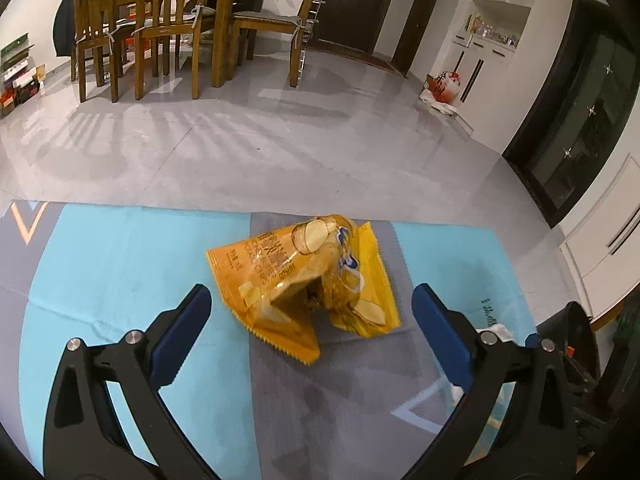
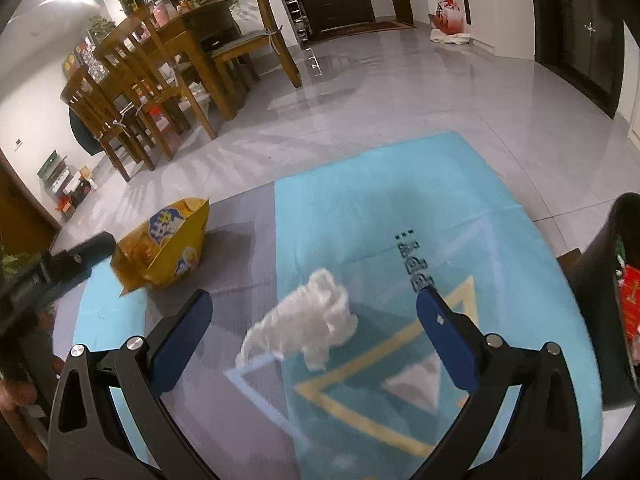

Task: Collect trash
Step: 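Grasp the yellow chip bag with the left gripper while the right gripper grasps the white tissue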

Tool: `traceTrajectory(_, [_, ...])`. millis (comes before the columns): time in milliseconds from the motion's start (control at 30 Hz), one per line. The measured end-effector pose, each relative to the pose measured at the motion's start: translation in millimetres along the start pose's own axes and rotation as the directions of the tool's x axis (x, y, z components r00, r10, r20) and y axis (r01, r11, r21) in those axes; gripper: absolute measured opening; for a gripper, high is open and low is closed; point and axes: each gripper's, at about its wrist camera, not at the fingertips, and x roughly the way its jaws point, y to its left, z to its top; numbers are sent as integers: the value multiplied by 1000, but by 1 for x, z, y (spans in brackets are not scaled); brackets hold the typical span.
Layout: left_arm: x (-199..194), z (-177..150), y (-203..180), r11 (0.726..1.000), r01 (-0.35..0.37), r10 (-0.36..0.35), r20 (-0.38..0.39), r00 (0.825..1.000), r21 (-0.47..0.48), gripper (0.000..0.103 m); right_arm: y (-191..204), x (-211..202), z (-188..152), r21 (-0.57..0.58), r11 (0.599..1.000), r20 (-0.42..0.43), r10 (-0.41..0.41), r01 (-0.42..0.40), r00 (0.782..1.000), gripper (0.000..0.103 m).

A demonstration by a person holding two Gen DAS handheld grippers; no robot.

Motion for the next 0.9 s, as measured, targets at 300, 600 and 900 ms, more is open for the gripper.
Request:
traceTrajectory(300, [35, -7, 4, 999, 54, -53, -85, 995, 0, 43, 13, 27, -5, -37, 999, -74, -29, 26, 997, 62])
traceTrajectory(600, [25, -12, 4, 994, 112, -112, -60, 992, -5, 25, 9, 16, -7, -49, 999, -77, -13, 9, 997, 17])
traceTrajectory(900, [-14, -17, -43, 977, 192, -190, -29, 981, 96, 23, -7, -21, -5, -32, 999, -26, -19, 18, 999, 17])
